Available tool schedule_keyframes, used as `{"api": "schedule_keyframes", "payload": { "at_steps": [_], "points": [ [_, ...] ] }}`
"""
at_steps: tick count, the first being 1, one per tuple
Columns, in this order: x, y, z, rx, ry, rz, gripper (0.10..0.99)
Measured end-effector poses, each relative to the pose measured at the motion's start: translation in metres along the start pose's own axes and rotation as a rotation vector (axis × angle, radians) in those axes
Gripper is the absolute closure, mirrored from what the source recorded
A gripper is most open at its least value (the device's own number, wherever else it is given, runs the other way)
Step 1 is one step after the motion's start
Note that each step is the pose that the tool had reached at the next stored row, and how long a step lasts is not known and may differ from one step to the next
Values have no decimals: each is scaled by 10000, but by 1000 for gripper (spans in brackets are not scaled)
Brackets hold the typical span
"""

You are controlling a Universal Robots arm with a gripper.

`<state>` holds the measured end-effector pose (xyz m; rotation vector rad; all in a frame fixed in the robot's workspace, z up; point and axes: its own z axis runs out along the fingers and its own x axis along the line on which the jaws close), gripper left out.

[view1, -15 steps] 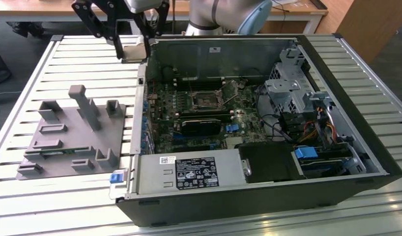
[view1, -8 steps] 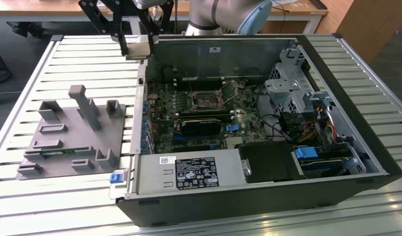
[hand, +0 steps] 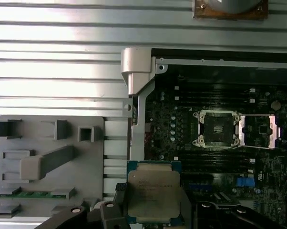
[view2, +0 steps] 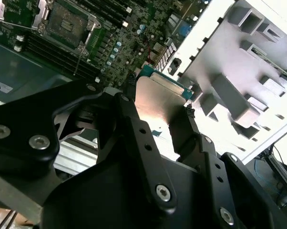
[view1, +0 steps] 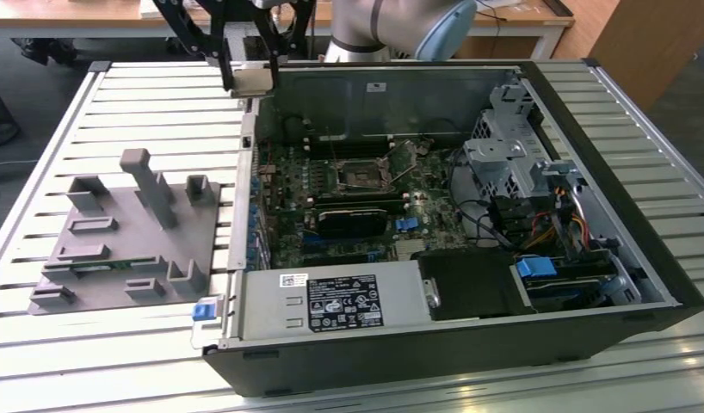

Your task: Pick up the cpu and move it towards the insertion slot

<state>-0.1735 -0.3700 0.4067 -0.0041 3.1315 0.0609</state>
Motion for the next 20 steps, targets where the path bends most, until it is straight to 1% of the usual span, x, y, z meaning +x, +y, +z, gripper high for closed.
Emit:
{"api": "schedule_keyframes", "payload": {
  "at_steps": [8,20],
  "points": [
    [-102,77,4,1,1,-3,557],
    [-268,171,10,0,1,-7,557]
  ]
}}
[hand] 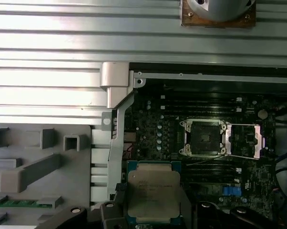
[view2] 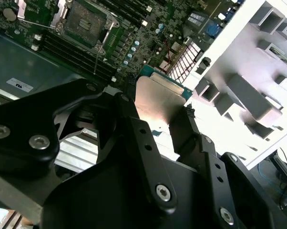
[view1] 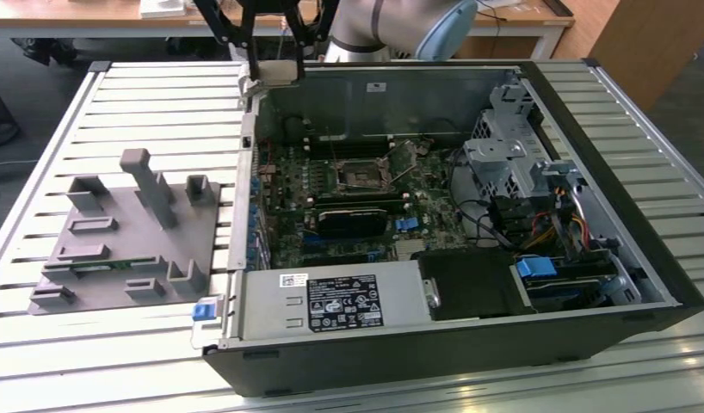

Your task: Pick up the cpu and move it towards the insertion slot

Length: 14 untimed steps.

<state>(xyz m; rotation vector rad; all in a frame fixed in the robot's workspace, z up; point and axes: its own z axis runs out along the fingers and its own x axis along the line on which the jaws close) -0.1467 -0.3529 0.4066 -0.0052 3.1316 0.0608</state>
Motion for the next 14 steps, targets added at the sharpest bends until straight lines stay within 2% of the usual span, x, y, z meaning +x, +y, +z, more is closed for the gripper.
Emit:
{"api": "schedule_keyframes", "payload": {
  "at_steps": [8,14],
  "points": [
    [-131,71,5,-1,0,-6,557],
    [-262,90,7,0,0,-8,557]
  ]
}}
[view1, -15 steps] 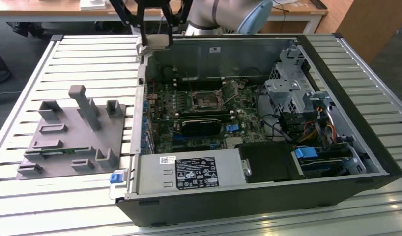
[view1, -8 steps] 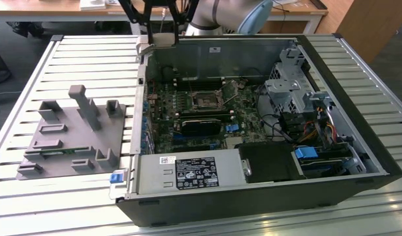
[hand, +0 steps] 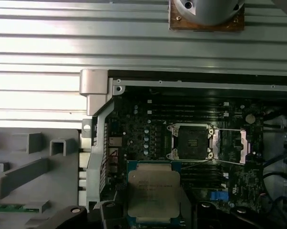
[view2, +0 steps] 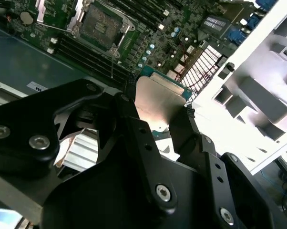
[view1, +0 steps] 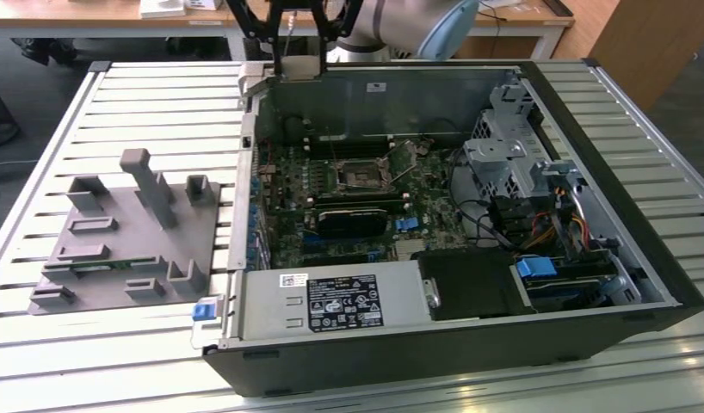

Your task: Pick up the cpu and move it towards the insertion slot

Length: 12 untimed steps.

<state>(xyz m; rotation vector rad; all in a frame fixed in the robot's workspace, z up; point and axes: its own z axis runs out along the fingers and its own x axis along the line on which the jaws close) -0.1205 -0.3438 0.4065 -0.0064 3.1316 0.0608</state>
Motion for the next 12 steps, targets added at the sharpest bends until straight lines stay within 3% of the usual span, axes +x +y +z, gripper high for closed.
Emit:
{"api": "schedule_keyframes", "payload": {
  "at_steps": [3,12],
  "points": [
    [-132,8,2,0,0,0,557],
    [-330,18,4,0,0,-1,557]
  ]
}}
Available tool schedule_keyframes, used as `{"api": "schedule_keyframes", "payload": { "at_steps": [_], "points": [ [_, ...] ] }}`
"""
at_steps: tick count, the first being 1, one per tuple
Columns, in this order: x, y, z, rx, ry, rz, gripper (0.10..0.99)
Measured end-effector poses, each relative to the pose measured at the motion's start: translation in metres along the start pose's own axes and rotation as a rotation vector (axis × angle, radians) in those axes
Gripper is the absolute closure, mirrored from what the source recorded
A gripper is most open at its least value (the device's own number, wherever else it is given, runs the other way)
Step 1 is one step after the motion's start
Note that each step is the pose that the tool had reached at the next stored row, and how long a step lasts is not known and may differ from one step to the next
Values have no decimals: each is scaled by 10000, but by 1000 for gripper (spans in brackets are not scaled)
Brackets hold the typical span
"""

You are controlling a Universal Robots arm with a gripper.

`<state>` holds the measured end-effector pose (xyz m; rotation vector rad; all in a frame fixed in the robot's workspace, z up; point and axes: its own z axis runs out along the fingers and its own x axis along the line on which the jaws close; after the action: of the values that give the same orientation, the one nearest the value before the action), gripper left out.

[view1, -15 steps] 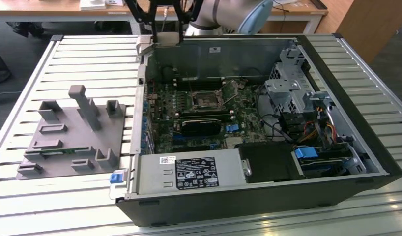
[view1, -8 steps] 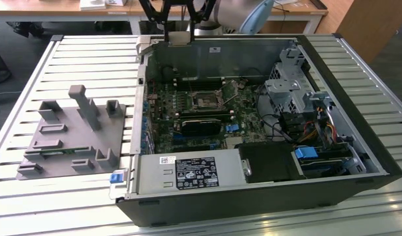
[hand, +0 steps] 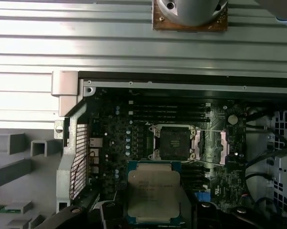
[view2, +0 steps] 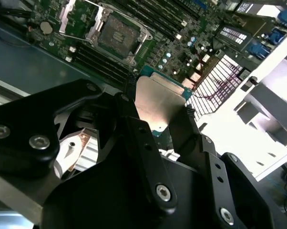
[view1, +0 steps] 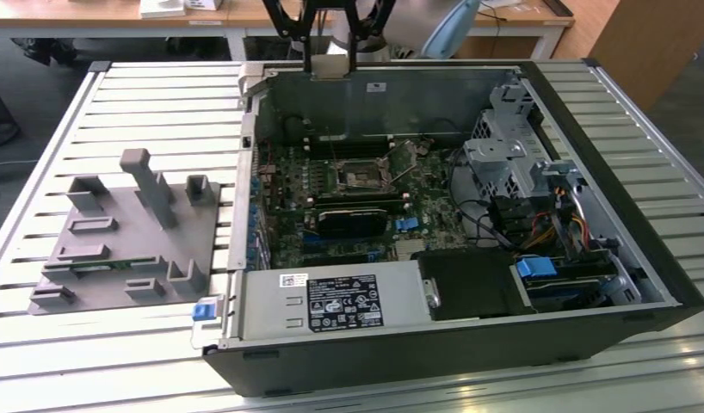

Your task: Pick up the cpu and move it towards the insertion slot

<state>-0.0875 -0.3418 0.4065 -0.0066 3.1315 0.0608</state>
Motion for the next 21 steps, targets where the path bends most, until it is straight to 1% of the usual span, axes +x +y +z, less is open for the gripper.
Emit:
{"api": "schedule_keyframes", "payload": {
  "at_steps": [15,21],
  "points": [
    [-275,1,3,0,0,0,557],
    [-358,0,6,0,0,0,557]
  ]
}}
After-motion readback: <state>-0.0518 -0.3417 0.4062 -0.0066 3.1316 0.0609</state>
